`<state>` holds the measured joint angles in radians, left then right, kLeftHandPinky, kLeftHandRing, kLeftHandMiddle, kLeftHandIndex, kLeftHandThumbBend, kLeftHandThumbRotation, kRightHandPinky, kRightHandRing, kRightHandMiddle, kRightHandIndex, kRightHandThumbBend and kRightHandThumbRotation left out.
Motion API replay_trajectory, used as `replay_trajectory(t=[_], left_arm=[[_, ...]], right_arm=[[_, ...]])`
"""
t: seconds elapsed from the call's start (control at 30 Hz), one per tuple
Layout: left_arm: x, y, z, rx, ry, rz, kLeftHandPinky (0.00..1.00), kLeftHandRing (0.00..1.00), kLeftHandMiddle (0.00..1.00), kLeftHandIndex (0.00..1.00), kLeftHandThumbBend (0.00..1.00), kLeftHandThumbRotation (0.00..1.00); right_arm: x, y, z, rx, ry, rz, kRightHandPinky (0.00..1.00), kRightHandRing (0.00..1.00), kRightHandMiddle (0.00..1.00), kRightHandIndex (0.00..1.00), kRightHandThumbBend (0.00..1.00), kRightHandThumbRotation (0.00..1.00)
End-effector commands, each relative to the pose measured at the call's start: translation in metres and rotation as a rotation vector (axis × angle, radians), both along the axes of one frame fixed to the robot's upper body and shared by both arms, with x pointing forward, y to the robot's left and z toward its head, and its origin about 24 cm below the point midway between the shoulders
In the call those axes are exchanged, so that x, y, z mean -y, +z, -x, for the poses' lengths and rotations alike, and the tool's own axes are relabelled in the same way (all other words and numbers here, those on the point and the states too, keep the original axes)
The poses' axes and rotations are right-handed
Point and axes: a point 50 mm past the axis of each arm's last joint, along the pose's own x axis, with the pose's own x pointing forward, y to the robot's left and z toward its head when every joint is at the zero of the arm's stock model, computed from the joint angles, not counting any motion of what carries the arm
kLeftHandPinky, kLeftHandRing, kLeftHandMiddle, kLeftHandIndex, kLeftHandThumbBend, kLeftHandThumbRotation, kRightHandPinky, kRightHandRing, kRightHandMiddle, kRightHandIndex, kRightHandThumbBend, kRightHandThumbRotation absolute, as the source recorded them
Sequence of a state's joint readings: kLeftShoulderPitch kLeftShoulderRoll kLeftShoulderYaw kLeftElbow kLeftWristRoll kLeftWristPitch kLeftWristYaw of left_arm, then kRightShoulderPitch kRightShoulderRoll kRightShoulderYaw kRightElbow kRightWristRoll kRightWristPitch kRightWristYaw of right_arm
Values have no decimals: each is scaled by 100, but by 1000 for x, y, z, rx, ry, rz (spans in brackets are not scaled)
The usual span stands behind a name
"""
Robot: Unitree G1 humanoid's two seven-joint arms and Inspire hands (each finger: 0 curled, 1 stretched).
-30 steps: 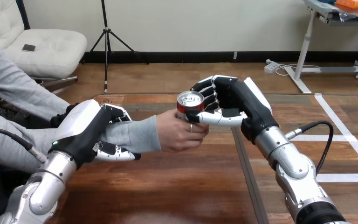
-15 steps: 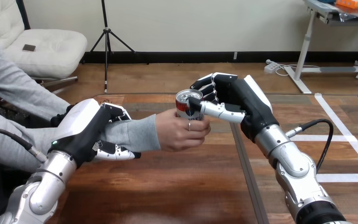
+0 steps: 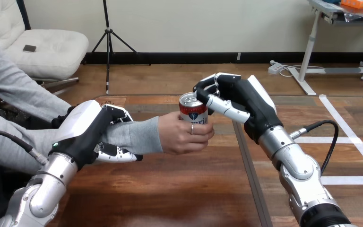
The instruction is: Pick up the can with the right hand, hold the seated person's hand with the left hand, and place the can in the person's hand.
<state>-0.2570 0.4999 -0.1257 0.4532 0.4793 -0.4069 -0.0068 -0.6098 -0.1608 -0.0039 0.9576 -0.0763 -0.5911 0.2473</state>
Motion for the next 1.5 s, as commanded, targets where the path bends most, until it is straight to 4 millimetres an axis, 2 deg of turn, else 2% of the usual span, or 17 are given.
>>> replay_trajectory(t=[0.0,0.63,1.47], left_arm=[[11,33,-14,139,-48,32,31,35,41,43,69,0],[9,33,-13,133,-43,35,32,36,41,43,68,0],[8,33,-12,131,-33,44,32,35,41,43,68,0]], right_arm=[[-1,23,-8,98,16,-18,44,53,57,58,80,80],[2,22,-8,95,18,2,51,59,63,64,92,98],[10,25,-7,116,-5,10,52,62,68,69,92,100]])
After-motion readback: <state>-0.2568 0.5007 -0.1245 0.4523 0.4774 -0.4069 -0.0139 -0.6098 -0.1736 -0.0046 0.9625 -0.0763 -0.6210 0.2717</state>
